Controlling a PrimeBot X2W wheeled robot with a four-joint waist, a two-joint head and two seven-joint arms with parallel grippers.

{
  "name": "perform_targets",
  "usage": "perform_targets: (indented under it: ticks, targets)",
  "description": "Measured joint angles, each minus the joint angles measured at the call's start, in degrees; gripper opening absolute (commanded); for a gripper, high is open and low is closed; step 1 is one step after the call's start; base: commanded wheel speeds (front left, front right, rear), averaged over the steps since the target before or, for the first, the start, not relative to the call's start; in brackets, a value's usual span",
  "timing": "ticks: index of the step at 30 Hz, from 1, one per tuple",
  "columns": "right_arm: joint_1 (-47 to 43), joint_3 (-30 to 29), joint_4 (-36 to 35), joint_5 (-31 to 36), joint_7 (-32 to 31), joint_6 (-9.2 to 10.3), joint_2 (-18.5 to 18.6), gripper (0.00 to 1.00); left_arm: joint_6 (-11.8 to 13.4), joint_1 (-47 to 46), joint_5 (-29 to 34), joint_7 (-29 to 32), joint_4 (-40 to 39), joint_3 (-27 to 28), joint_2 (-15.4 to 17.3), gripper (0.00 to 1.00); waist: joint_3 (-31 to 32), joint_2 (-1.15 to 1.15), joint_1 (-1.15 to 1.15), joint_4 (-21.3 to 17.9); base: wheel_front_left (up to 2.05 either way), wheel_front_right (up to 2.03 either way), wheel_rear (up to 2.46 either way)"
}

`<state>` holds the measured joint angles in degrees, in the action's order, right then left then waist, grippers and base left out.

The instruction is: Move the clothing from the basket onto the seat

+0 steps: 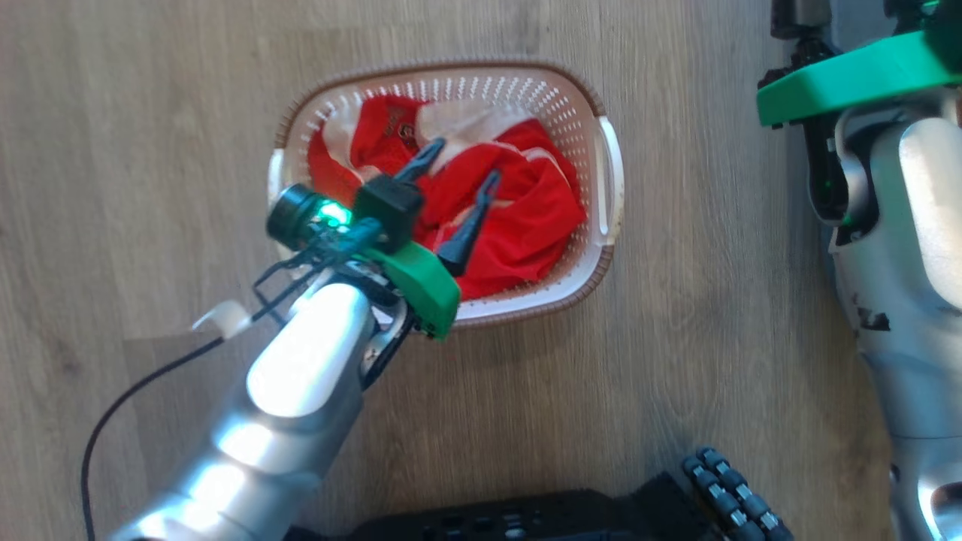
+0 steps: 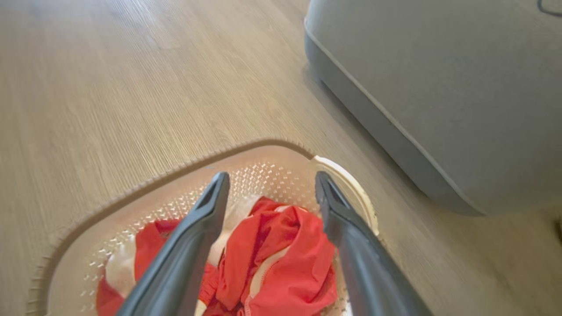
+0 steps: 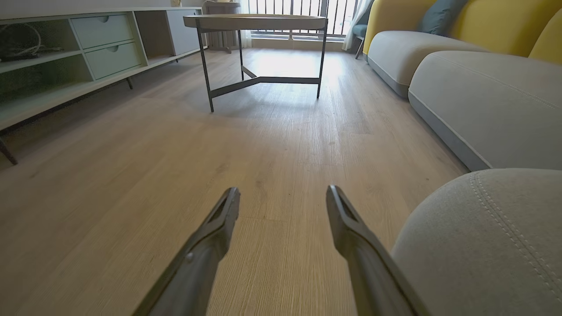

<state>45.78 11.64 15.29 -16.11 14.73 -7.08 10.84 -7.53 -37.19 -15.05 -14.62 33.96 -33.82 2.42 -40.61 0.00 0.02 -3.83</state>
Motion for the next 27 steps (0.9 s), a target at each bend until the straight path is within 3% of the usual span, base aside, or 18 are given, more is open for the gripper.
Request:
perform_targets:
  ticks: [13,22,27]
  targets:
    - [2.18,1.70,-3.22,0.00,0.00,0.00,-2.99,1.00,0.00,-13.76,-4.11,-0.03,14.39,-19.44,2.70,1.00,-7.87,0.00,-0.01,-5.85,0.00,0.00,0.00]
    - [3.26,3.09,-5.45,0.03,0.01,0.00,-5.41,1.00,0.00,-20.04,-6.77,-0.09,23.90,-25.08,3.65,1.00,-12.01,0.00,-0.01,-10.05,0.00,0.00,0.00]
    - [3.31,3.15,-6.35,-0.08,0.01,0.00,-6.33,1.00,0.36,-24.01,-6.71,-0.09,29.39,-24.94,4.71,1.00,-14.21,0.01,-0.01,-12.26,0.00,0.00,0.00]
